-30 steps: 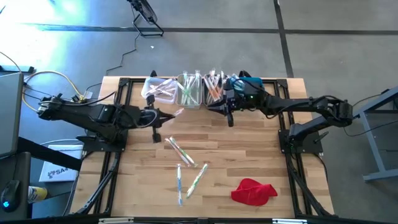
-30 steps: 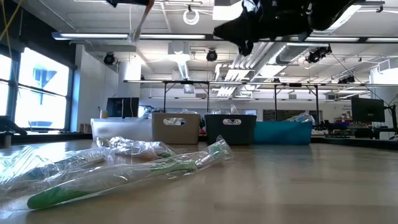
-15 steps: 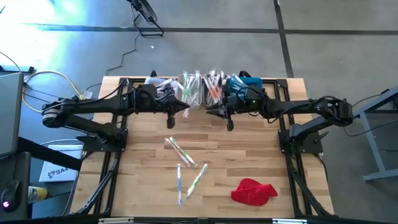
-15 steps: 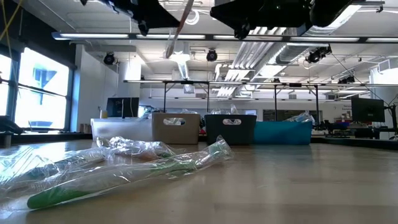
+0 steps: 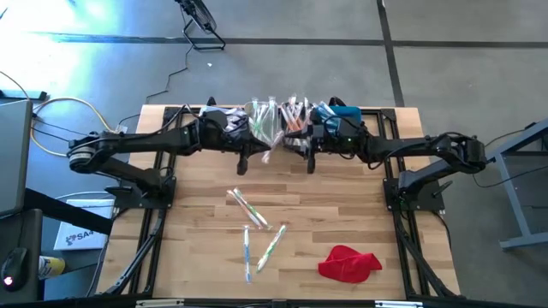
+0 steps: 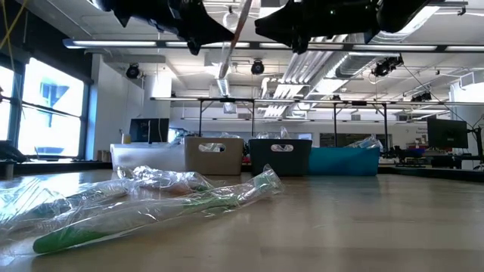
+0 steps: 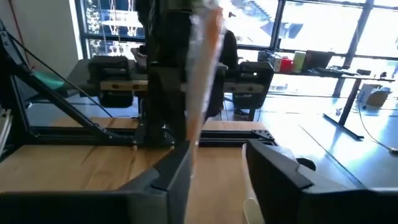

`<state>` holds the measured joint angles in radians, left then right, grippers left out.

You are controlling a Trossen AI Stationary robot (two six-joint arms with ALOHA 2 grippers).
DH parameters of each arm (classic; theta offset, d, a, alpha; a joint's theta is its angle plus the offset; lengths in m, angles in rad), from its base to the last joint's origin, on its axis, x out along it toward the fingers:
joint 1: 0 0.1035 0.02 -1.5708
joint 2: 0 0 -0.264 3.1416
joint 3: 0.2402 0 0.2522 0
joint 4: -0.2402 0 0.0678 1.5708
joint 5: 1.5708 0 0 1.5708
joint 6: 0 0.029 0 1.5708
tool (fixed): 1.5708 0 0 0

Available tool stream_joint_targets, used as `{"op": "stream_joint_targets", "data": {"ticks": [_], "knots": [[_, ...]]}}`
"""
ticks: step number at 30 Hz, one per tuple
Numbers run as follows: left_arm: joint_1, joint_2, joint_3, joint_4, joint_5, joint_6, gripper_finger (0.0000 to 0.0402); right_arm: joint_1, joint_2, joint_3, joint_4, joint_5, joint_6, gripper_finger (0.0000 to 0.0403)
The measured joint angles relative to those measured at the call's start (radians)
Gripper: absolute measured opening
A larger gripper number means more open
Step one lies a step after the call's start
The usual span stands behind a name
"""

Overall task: Pick & Place Toothbrushes
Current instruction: Put the orange toothbrush into the dark green bin

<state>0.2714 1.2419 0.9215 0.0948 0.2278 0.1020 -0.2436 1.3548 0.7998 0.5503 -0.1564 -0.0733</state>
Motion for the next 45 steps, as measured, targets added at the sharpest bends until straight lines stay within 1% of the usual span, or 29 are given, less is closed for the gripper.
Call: {"op": "stream_joint_targets", "data": {"ticks": [4, 7, 13, 15, 20, 24, 32, 36, 45], "knots": [[-0.003, 0.037, 0.0, 0.068, 0.008, 0.006, 0.0, 0.0, 0.028, 0.0, 0.006, -0.006, 0.035, 0.0184], [-0.003, 0.054, 0.0, 0.087, 0.018, 0.006, 0.0, 0.001, 0.061, 0.0, 0.015, -0.013, 0.048, 0.0201], [-0.003, 0.067, 0.0, 0.084, 0.018, 0.006, 0.0, 0.003, 0.118, 0.0, 0.107, -0.061, 0.05, 0.0208], [-0.003, 0.067, 0.0, 0.084, 0.018, 0.006, 0.0, 0.003, 0.127, 0.0, 0.142, -0.062, 0.051, 0.0208], [-0.003, 0.067, 0.0, 0.082, 0.017, 0.005, 0.0, 0.003, 0.127, 0.0, 0.166, -0.062, 0.049, 0.0207], [-0.003, 0.067, 0.0, 0.082, 0.017, 0.005, 0.0, 0.003, 0.126, 0.0, 0.188, -0.063, 0.05, 0.0188], [-0.003, 0.067, 0.0, 0.082, 0.016, 0.005, 0.0, 0.003, 0.126, 0.0, 0.185, -0.084, 0.05, 0.0113], [-0.003, 0.067, 0.0, 0.082, 0.015, 0.005, 0.0, 0.003, 0.126, 0.0, 0.184, -0.085, 0.05, 0.0082], [-0.003, 0.067, 0.0, 0.081, 0.014, 0.005, 0.0, 0.003, 0.126, 0.0, 0.184, -0.083, 0.05, 0.0039]]}}
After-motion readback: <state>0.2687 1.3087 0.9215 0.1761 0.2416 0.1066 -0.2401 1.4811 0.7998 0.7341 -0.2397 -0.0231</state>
